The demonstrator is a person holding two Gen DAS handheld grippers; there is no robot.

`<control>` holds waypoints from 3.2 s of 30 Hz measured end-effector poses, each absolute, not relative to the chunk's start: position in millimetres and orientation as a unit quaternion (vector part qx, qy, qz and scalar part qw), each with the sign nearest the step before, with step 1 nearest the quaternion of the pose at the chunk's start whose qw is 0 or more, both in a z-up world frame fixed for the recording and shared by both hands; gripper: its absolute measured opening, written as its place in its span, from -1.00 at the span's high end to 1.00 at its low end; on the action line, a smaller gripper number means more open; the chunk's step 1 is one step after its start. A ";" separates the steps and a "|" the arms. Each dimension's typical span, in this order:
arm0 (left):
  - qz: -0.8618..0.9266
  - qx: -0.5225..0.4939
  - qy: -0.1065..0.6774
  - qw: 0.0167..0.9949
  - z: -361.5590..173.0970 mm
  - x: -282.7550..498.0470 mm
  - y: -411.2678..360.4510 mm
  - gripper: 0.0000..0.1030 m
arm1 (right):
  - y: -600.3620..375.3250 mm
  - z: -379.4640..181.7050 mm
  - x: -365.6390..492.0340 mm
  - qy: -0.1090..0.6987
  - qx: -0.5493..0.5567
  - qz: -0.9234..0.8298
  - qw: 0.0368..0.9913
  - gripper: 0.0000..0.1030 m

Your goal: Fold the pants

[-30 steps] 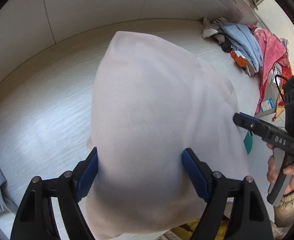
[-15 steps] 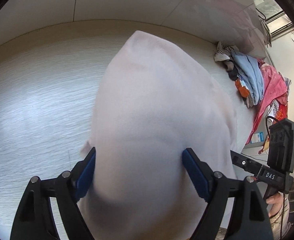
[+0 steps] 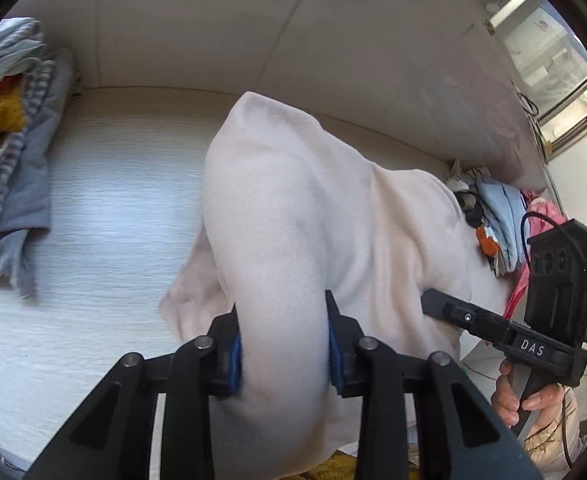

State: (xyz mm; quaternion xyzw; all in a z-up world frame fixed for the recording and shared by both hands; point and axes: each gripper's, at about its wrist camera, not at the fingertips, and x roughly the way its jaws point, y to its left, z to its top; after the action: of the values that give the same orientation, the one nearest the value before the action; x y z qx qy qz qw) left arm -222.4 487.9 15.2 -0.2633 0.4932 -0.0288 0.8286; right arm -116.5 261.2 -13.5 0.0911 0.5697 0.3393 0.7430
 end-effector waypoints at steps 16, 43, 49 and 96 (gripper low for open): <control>0.041 -0.301 0.496 0.814 -23.0 -264.8 584.1 -0.03 | 340.6 -47.9 -98.4 0.598 0.007 0.332 0.729 0.05; 0.026 -0.229 0.498 0.836 9.5 -301.2 565.7 -0.10 | 388.7 12.9 -126.1 0.497 -0.136 0.292 0.806 0.04; 0.045 -0.208 0.500 0.839 12.3 -309.9 551.5 -0.10 | 366.2 10.9 -188.9 0.522 -0.143 0.291 0.789 0.04; 0.045 -0.158 0.523 0.836 19.8 -322.5 520.9 -0.50 | 360.5 18.0 -240.6 0.546 -0.106 0.222 0.801 -0.14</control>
State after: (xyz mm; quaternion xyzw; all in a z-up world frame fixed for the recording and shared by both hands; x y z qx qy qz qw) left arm -322.5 520.9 19.8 -0.1579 0.5231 0.0450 0.8363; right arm -240.6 360.5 18.0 -0.1056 0.5461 0.2217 0.8009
